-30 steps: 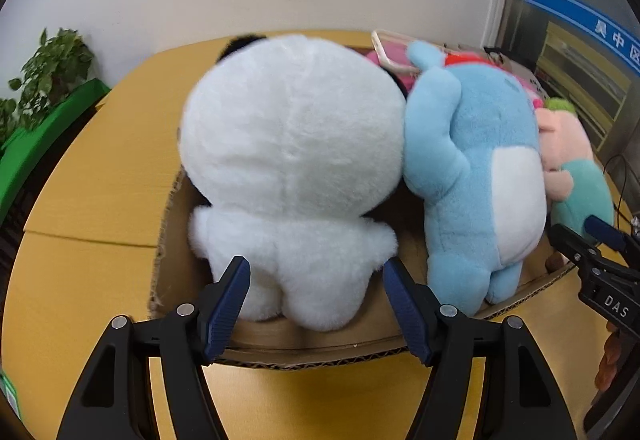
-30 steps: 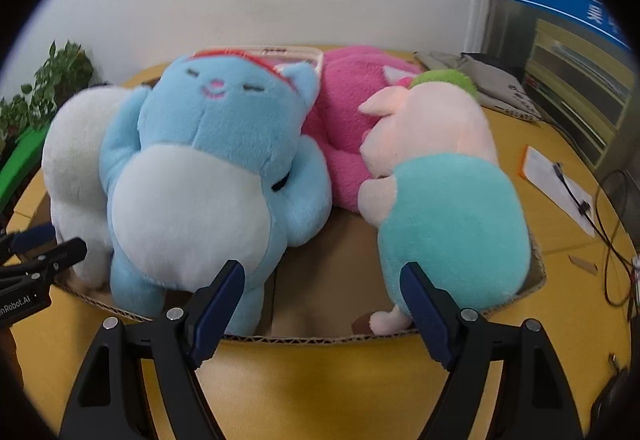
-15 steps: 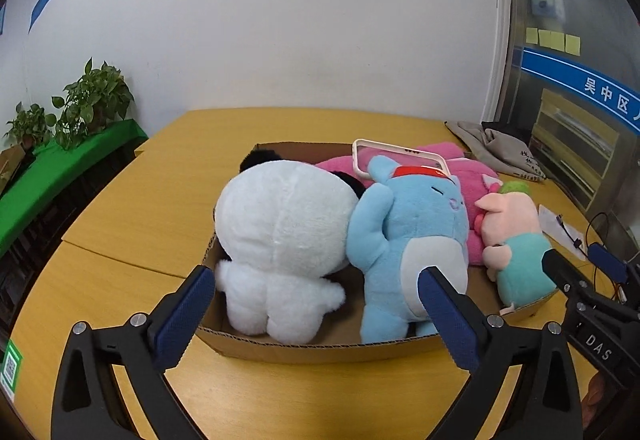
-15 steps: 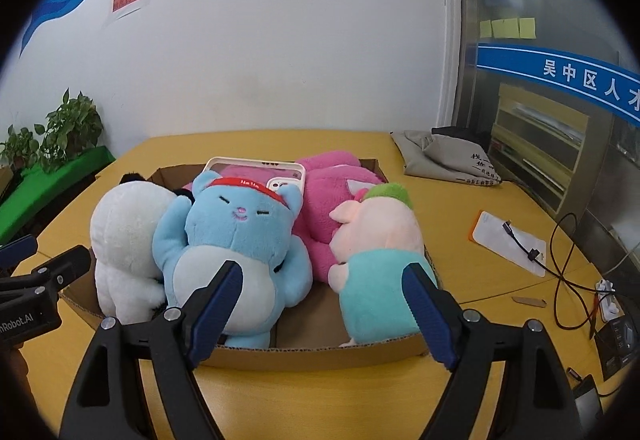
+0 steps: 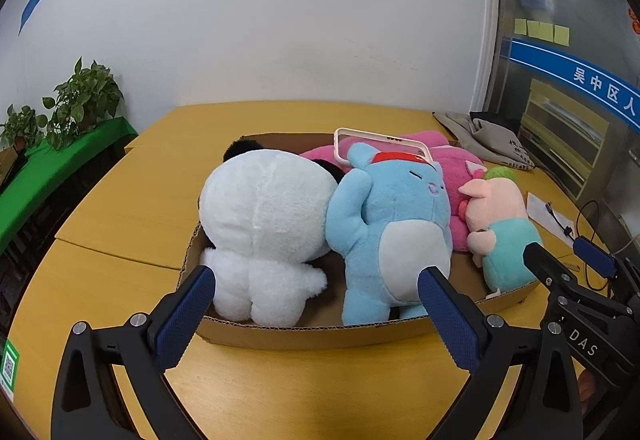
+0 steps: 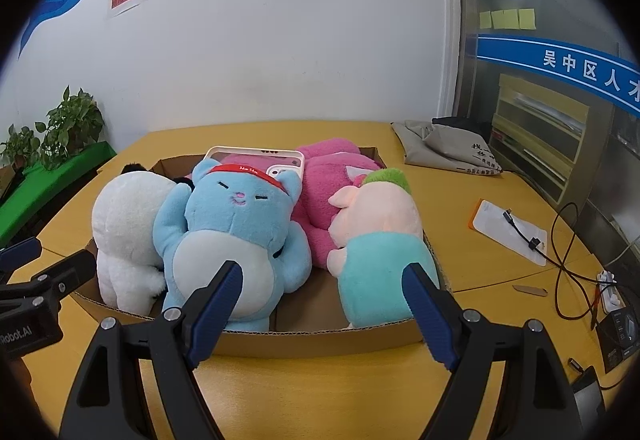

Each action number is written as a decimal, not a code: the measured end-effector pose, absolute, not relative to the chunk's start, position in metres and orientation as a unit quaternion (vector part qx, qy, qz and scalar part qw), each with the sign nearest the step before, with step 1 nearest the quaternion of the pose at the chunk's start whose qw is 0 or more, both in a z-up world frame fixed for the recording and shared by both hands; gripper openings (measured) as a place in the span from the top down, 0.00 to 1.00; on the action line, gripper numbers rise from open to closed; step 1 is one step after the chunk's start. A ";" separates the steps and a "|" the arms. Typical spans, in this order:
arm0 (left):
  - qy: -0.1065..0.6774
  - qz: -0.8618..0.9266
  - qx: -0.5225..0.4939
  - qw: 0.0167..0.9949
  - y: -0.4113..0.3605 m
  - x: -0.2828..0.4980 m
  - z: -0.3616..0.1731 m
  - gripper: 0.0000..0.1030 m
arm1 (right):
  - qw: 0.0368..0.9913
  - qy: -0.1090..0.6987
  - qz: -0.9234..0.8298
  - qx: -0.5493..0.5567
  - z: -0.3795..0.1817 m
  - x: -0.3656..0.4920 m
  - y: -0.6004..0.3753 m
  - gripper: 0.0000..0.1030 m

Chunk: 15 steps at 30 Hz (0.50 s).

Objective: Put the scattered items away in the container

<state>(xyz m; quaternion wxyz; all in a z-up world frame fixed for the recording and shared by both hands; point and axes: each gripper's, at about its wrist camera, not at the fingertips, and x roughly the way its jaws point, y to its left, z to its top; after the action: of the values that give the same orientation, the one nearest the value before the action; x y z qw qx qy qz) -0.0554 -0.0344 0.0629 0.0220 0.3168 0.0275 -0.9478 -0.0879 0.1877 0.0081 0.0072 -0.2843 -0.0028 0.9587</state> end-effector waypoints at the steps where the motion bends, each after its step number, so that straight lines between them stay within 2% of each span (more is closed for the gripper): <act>1: 0.026 -0.948 0.316 0.021 -0.034 -0.055 0.063 0.00 | 0.006 -0.003 0.959 -0.285 0.008 -0.088 0.187 0.20; 15: 0.029 -0.947 0.321 0.017 -0.033 -0.055 0.060 0.00 | 0.003 -0.003 0.958 -0.288 0.007 -0.086 0.185 0.20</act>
<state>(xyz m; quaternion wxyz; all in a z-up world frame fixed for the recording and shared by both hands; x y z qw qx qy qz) -0.0545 -0.0326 0.0601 0.0169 0.3206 0.0289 -0.9466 -0.0856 0.1852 0.0071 0.0032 -0.2876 -0.0033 0.9577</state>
